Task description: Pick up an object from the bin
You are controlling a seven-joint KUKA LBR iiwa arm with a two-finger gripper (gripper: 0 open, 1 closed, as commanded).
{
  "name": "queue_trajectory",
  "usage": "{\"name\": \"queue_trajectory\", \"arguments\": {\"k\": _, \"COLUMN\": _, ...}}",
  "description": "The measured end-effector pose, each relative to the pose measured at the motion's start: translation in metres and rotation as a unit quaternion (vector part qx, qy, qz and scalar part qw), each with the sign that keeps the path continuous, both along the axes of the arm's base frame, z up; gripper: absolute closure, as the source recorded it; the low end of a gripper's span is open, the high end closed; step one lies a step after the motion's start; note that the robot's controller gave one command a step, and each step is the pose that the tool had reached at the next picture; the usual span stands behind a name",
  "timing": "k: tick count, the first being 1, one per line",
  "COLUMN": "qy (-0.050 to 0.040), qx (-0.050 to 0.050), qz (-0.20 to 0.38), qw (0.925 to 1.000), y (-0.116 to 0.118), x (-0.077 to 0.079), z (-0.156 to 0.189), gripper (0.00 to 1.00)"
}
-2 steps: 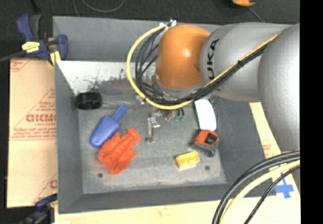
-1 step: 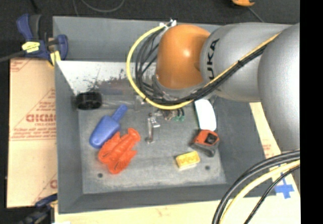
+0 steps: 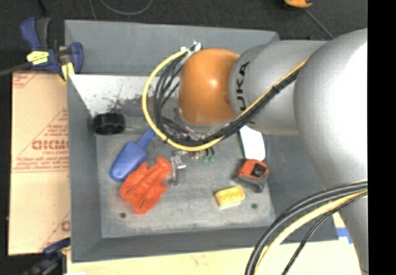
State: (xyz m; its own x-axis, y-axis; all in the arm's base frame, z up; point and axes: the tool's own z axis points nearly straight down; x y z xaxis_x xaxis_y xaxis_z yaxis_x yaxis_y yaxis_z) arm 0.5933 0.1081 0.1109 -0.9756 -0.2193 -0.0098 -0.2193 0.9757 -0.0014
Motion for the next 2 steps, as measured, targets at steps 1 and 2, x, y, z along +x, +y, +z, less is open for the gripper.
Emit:
{"name": "queue_trajectory", "arguments": {"k": 1, "qy": 0.0035, "qx": 0.0, "qz": 0.013, "qw": 0.9999, "y": 0.014, "x": -0.033, "z": -0.037, "gripper": 0.0}}
{"name": "queue_trajectory", "arguments": {"k": 2, "qy": 0.0031, "qx": 0.0, "qz": 0.136, "qw": 0.9907, "y": 0.023, "x": -0.004, "z": -0.04, "gripper": 1.0}}
